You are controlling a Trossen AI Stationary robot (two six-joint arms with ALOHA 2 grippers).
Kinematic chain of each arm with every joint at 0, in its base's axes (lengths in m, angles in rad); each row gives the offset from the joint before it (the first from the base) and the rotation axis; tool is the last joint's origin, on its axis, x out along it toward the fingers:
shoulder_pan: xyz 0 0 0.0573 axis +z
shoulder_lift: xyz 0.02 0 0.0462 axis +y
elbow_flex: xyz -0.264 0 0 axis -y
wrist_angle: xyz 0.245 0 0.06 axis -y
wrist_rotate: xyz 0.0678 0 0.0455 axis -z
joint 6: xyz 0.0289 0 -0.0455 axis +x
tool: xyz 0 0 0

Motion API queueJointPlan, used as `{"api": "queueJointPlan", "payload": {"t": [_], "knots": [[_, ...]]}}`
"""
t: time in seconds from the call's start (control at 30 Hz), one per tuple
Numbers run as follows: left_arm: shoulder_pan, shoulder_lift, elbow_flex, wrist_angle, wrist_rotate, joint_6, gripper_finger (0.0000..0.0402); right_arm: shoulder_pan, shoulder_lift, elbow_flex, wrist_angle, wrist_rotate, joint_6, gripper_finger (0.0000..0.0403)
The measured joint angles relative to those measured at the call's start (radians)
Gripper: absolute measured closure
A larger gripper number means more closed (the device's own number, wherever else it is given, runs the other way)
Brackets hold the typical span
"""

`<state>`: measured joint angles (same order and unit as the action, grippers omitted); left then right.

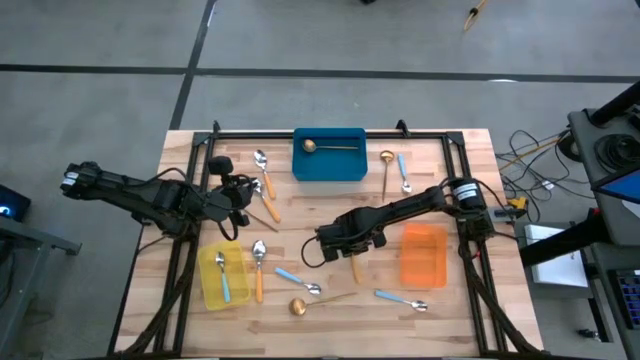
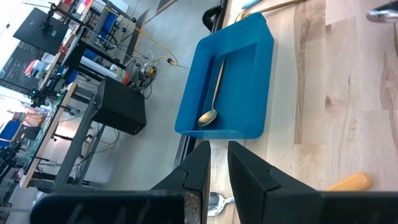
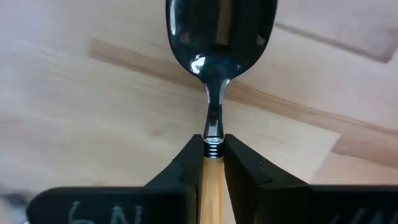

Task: Sort silverware by color (type)
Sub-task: Put the orange spoon into the orange bin

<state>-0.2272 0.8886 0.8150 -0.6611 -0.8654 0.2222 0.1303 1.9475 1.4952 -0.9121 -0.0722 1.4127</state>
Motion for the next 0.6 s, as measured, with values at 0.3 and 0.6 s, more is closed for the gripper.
{"api": "queueJointPlan", "payload": {"t": [0.3, 0.6], "knots": [[0.0, 0.0, 0.0, 0.002, 0.0, 0.0, 0.0364, 0.0, -0.136, 0.002, -0.01, 0.051, 0.0, 0.0369], [0.0, 0.0, 0.0, 0.002, 0.0, 0.0, 0.0364, 0.0, -0.285, 0.002, -0.109, 0.027, 0.024, 0.0369]]}}
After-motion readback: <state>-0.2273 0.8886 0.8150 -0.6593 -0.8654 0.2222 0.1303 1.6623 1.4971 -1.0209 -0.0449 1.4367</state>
